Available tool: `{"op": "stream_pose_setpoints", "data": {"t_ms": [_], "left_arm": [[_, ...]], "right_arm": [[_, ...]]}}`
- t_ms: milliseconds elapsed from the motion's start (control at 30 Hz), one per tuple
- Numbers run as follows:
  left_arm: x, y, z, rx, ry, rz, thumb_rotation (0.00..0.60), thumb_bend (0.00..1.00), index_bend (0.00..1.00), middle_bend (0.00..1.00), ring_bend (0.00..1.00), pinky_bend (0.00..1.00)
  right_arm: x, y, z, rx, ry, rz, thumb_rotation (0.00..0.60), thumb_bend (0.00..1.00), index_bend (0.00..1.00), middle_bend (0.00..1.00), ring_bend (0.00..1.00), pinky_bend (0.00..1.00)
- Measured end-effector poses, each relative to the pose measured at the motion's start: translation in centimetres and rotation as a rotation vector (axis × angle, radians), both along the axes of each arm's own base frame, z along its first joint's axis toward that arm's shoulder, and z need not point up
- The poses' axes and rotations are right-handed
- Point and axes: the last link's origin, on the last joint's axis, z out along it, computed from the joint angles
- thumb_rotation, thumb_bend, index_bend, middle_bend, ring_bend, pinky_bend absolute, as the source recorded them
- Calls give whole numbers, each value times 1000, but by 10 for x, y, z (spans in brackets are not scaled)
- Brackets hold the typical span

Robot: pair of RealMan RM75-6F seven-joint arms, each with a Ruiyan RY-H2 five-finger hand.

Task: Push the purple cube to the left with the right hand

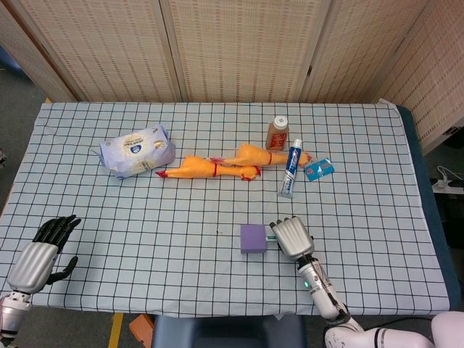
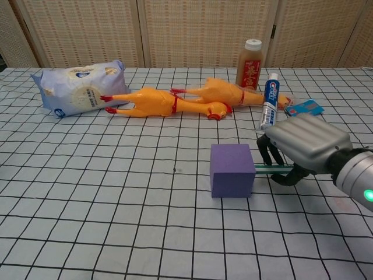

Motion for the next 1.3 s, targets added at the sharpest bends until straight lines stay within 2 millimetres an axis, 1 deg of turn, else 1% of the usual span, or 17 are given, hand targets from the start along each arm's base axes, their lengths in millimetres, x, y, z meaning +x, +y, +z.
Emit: {"op": "stream_pose_setpoints", "data": {"t_ms": [267,333,433,533,667,867,1300], "left_arm": [[-1,0,1,-3,-3,4,600,436,0,0,0,74],[-1,1,1,-2,-3,4,600,436,0,0,0,74],[-1,0,1,-3,-3,4,600,436,0,0,0,74],[-1,1,1,-4,-4,5,600,436,0,0,0,74],[-2,2,2,-4,-8,11,600,437,0,0,0,74],[-3,3,4,-3,-15,16,600,436,0,0,0,74],[-5,4,6,-7,-25,20,600,436,0,0,0,74]], "right_arm": [[31,-5,-16,24,-21,38,600,301,1000,792,593,640],[36,-7,-19,27,-25,41,600,301,1000,792,593,640],[40,-8,-21,29,-25,43,600,301,1000,792,593,640],[49,-9,-26,39,-29,59,600,300,1000,792,594,640],[71,-10,-40,65,-33,80,600,300,1000,792,593,640],[97,-10,-58,95,-46,101,600,301,1000,792,593,640],[135,-15,-84,103,-81,94,600,300,1000,792,593,641]]}}
